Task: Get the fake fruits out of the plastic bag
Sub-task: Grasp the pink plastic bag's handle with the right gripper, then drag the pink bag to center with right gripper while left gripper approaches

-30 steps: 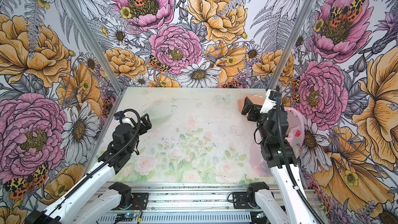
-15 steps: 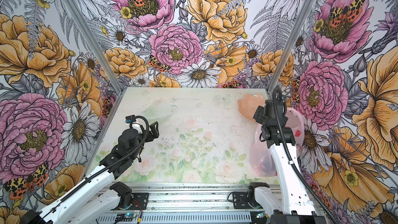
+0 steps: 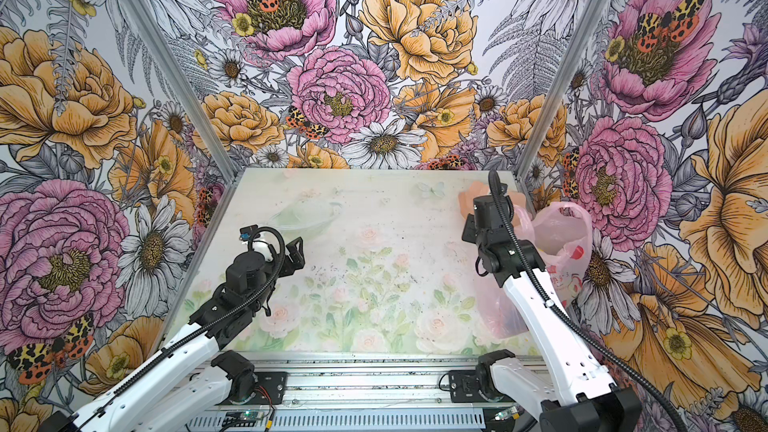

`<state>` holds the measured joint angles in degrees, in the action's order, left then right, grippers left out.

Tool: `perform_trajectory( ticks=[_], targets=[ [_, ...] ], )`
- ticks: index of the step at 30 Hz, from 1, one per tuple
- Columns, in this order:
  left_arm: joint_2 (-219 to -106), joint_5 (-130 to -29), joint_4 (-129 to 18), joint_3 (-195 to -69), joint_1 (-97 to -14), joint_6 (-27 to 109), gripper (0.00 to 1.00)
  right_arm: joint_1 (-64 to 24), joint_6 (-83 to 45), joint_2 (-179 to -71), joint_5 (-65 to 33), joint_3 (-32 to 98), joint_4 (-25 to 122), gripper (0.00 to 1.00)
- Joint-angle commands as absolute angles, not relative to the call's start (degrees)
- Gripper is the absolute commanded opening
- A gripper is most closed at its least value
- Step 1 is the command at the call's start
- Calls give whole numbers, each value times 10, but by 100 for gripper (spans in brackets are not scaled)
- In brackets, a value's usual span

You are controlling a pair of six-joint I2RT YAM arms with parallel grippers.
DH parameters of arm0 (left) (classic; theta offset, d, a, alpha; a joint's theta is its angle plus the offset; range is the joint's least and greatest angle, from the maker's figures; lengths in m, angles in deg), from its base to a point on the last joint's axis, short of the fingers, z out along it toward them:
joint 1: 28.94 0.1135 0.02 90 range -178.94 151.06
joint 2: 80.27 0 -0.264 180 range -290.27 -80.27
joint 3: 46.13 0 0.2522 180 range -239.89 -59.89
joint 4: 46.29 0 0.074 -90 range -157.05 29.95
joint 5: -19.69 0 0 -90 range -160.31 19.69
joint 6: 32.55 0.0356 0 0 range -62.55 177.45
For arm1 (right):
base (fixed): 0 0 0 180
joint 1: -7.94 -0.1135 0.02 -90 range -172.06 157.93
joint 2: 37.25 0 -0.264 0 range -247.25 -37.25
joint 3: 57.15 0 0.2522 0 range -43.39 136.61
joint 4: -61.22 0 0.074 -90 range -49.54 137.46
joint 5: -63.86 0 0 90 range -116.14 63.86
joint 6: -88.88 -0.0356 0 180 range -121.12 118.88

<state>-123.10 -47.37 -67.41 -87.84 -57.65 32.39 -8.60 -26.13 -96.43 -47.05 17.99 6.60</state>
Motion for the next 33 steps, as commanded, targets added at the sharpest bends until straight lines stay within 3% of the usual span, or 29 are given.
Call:
perform_trajectory(
  ticks=[1,9,14,29,33],
  targets=[
    [-1222,-455,-681,-871,-575,333,99,-175,-312,-937,-543,176,101,0],
    [-1215,-446,-690,-871,-568,328,99,-362,-348,-994,-640,231,153,0],
    [-1198,-435,-697,-866,-567,325,99,-437,-346,-1078,-646,277,223,0],
    [-1179,-403,-720,-857,-552,314,99,-483,-290,-1343,-561,494,301,1],
    [-1181,-399,-724,-853,-546,308,99,-479,-250,-1345,-544,492,293,47]
  ],
)
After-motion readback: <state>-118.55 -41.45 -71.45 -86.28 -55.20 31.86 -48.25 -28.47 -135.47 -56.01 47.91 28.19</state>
